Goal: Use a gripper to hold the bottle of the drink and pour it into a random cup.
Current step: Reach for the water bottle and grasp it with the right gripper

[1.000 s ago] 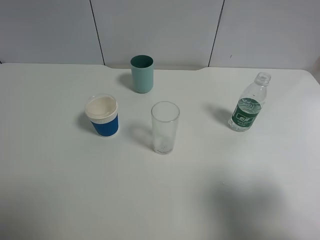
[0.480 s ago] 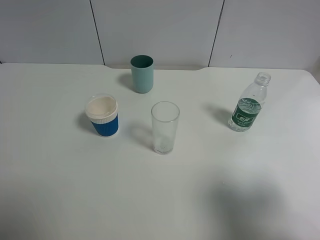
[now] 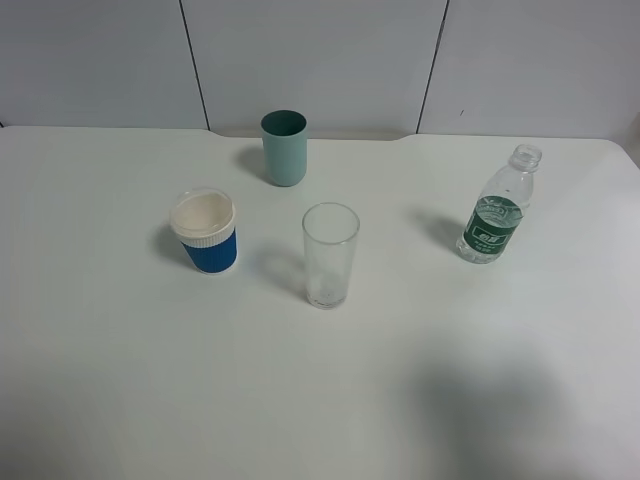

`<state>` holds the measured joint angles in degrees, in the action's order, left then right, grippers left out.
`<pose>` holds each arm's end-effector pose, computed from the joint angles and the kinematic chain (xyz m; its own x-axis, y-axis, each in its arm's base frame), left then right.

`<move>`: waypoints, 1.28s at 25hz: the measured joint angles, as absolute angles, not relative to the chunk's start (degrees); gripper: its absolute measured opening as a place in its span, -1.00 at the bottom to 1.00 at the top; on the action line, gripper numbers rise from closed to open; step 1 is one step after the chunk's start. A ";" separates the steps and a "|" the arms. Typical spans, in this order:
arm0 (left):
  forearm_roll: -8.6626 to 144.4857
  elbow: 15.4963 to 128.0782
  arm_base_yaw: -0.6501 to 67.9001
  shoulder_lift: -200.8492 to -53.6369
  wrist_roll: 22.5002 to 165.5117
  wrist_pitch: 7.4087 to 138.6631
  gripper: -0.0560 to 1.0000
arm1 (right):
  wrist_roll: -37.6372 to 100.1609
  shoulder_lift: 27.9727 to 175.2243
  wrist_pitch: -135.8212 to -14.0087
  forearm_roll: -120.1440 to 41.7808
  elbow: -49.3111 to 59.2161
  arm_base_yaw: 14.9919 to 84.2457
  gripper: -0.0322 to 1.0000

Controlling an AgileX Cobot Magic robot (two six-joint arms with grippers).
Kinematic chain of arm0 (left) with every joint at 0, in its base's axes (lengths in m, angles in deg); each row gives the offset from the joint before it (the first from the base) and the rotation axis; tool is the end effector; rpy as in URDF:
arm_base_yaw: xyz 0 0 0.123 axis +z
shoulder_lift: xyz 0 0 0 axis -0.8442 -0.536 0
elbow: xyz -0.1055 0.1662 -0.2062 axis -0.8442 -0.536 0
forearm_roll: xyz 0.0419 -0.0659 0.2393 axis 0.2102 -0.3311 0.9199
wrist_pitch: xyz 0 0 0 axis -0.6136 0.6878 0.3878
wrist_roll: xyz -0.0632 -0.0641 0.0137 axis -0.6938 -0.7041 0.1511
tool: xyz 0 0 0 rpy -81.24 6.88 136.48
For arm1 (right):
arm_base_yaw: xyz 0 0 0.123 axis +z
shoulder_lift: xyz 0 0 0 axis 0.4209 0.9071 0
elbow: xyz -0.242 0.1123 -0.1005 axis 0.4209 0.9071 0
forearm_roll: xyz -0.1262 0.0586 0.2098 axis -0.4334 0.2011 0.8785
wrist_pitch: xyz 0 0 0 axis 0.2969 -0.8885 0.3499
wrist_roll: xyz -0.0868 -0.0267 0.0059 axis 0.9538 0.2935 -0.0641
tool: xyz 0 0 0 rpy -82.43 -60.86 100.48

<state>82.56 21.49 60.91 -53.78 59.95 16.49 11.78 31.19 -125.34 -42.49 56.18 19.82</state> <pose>-0.0070 0.0013 0.2809 -0.4353 -0.0152 -0.9002 -0.0691 0.9975 0.0166 0.0034 0.0060 0.2807 -0.4733 0.0236 -0.8806 0.0190 0.9997 0.0166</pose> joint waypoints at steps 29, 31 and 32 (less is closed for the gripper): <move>82.56 21.49 60.91 -53.78 59.95 16.49 0.96 | 11.88 76.53 -91.01 -41.12 60.55 19.82 0.71; 82.56 21.49 60.91 -53.78 59.95 16.49 0.96 | 11.77 78.25 -87.91 -40.37 62.28 19.82 0.71; 82.56 21.49 60.91 -53.78 59.95 16.49 0.96 | 11.78 78.92 -86.43 -40.02 62.77 19.82 0.71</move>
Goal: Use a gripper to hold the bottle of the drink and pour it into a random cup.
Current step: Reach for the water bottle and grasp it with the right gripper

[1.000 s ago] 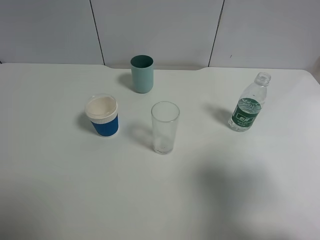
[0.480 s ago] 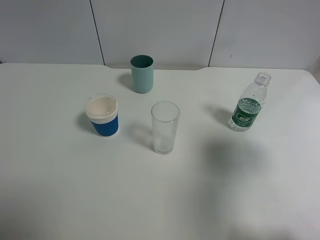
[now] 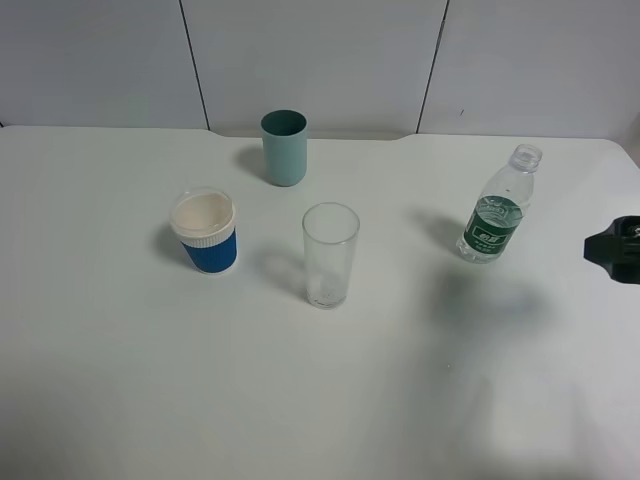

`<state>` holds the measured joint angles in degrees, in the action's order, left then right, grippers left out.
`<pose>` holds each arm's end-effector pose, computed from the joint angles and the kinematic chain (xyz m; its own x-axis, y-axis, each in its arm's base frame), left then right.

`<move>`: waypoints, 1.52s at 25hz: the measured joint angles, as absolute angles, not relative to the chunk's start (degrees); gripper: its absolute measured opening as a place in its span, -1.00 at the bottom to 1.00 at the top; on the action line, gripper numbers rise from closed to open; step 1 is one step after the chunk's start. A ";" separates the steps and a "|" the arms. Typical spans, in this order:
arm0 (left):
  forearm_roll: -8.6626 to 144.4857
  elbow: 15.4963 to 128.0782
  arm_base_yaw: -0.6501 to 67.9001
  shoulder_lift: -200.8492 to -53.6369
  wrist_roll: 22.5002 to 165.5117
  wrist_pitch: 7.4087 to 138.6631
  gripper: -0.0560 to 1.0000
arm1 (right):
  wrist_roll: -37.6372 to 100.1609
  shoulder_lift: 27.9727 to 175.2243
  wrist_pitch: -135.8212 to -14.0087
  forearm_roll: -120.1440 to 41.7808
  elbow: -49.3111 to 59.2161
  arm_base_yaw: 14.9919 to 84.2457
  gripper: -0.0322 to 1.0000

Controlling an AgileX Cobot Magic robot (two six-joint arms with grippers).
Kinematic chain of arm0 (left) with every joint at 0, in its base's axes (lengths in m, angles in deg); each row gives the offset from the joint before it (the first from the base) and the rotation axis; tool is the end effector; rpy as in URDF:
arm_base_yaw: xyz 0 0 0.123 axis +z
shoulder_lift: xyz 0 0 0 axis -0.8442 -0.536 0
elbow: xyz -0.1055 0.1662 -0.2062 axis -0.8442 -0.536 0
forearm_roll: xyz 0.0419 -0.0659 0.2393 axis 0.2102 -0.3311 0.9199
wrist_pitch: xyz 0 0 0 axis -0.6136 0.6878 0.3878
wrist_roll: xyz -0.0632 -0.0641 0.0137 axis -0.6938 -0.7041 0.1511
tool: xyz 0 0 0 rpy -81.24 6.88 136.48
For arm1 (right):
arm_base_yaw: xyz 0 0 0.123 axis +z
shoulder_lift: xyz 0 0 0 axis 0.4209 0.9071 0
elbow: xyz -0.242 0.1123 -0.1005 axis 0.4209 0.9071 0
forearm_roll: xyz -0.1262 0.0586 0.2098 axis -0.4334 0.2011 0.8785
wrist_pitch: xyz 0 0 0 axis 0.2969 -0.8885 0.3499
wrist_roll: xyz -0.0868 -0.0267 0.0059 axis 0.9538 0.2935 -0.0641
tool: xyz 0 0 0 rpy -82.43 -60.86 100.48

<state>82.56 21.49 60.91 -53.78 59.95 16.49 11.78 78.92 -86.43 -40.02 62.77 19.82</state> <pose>-0.0070 0.0013 0.2809 -0.4353 -0.0152 -0.9002 -0.0691 0.9975 0.0166 0.1548 -0.0097 0.2243 -0.6837 0.1172 -0.7203 0.0957 0.9929 0.0707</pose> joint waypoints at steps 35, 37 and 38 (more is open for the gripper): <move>82.56 21.49 60.91 -53.78 59.95 16.49 0.96 | -4.88 116.97 -45.59 -70.26 63.32 19.82 0.97; 82.56 21.49 60.91 -53.78 59.95 16.49 0.96 | -5.19 119.33 -42.09 -72.30 63.37 19.82 0.97; 82.56 21.49 60.91 -53.78 59.95 16.49 0.96 | -5.19 120.41 -40.20 -72.95 63.37 19.82 0.97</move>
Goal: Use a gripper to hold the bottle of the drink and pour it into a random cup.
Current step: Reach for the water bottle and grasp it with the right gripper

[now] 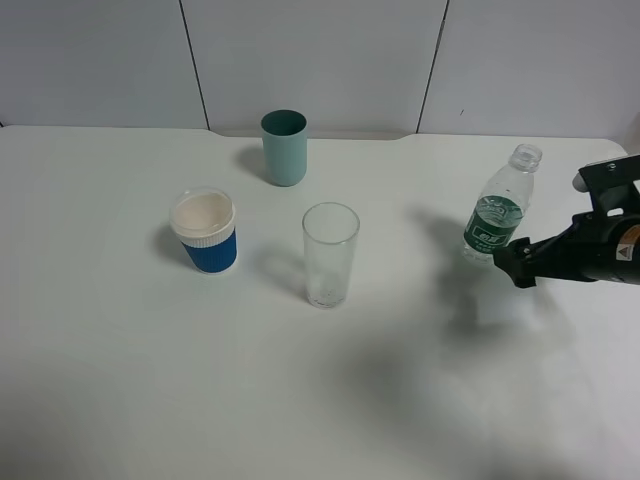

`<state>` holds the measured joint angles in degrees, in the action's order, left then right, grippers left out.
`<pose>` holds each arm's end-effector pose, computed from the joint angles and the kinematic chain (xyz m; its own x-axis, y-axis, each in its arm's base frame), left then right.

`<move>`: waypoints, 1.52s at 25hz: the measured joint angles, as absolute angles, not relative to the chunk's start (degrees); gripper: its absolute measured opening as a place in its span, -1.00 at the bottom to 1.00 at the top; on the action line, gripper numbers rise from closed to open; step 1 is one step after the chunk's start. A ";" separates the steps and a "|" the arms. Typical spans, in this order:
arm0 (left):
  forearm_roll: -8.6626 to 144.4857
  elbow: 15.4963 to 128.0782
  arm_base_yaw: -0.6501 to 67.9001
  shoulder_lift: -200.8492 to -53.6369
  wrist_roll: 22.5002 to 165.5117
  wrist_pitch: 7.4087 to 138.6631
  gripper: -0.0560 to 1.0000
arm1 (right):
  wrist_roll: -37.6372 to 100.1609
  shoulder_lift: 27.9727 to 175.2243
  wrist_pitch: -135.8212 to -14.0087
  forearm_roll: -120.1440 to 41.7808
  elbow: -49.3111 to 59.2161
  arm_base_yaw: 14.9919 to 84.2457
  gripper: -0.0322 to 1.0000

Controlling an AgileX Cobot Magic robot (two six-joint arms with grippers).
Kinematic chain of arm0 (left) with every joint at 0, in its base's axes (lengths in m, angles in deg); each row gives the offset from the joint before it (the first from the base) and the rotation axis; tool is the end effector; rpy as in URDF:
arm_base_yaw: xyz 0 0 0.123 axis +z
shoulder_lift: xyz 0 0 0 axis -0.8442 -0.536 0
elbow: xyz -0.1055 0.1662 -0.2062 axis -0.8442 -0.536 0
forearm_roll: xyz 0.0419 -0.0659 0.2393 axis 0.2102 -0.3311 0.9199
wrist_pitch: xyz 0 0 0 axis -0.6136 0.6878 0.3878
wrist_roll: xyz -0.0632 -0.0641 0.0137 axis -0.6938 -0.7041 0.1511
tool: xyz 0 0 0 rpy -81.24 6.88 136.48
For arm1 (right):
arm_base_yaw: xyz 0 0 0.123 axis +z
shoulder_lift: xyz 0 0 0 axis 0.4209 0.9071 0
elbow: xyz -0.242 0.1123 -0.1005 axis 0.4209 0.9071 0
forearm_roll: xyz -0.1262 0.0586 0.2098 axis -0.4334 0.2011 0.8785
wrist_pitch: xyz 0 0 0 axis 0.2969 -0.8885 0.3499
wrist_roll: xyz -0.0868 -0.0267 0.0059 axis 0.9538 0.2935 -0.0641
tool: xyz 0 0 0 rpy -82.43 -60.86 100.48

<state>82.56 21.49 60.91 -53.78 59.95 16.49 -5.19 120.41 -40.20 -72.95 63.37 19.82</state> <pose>-0.0070 0.0013 0.2809 -0.4353 -0.0152 -0.9002 -0.0691 0.9975 0.0166 0.2404 -0.0041 0.1256 -0.6467 -0.1145 -0.7541 -0.1679 0.9858 -0.0057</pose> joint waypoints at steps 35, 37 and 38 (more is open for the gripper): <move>82.51 21.49 60.91 -53.78 59.95 16.49 0.96 | 15.44 141.73 2.99 -69.72 63.22 19.82 0.84; 82.51 21.49 60.91 -53.78 59.95 16.49 0.96 | 15.44 141.73 2.99 -69.72 63.22 19.82 0.66; 82.51 21.49 60.91 -53.78 59.95 16.49 0.96 | 15.44 141.73 2.99 -69.72 63.22 19.82 0.56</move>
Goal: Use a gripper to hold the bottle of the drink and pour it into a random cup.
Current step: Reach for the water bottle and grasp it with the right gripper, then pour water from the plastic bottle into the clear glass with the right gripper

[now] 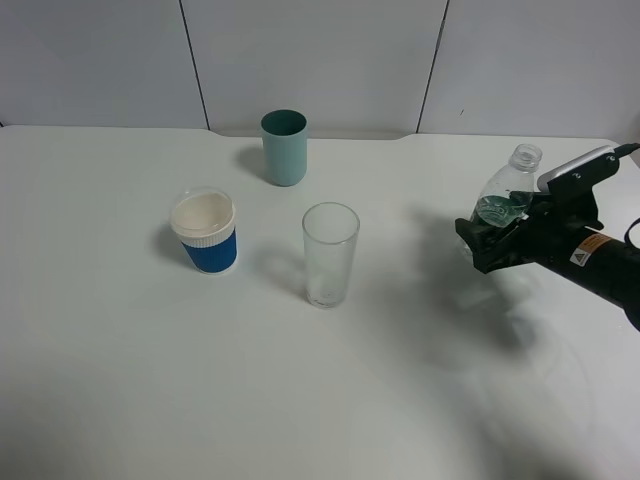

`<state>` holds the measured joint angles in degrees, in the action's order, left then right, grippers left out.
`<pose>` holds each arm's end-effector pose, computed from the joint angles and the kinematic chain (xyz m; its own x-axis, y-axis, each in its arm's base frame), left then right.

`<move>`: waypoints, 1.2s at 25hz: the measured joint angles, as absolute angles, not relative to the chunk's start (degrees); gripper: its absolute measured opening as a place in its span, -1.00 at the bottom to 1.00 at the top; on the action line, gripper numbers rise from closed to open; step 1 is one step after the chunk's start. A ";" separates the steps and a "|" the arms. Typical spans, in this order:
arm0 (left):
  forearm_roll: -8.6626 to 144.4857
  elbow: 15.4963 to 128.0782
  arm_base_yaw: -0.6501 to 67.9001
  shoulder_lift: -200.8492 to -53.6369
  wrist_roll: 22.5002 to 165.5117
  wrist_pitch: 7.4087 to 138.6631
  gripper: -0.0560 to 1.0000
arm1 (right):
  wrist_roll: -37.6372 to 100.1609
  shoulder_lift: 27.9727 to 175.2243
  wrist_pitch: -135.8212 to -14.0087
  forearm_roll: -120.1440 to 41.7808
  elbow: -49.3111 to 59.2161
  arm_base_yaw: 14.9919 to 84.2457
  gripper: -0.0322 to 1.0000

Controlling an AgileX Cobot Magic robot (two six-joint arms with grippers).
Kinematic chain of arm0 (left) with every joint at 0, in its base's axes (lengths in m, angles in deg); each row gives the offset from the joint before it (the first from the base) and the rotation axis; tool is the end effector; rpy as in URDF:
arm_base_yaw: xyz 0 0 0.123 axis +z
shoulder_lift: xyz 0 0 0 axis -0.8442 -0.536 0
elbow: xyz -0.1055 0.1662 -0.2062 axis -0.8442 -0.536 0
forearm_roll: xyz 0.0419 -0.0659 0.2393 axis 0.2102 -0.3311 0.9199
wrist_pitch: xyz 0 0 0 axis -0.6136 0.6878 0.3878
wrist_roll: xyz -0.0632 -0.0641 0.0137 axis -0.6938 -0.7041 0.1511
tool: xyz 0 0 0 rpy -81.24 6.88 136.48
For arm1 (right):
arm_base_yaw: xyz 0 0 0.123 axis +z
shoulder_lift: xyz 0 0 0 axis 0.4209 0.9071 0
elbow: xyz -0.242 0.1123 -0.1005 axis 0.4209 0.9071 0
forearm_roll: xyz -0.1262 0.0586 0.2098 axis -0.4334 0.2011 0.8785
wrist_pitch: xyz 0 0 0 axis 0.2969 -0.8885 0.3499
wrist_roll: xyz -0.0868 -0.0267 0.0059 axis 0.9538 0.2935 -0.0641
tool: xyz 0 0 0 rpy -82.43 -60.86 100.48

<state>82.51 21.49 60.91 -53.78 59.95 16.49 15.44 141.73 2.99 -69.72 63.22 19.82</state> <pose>-0.0070 0.0012 0.2809 -0.4353 -0.0156 -0.9002 -0.0686 0.9975 0.0159 0.2669 0.0091 0.0901 -0.2479 -0.2306 -0.9410 -0.3340 0.9321 -0.1404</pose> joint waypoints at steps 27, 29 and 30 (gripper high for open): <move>82.51 21.49 60.91 -53.78 59.95 16.49 0.96 | 9.72 134.17 -1.43 -69.53 63.39 19.82 0.14; 82.51 21.49 60.91 -53.78 59.95 16.49 0.96 | 9.55 131.07 -6.28 -69.33 63.15 19.82 0.14; 82.51 21.49 60.91 -53.78 59.95 16.49 0.96 | 9.39 129.60 -8.95 -69.08 62.85 19.82 0.14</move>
<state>82.51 21.49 60.91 -53.78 59.95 16.49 9.39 129.60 -8.95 -69.08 62.85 19.82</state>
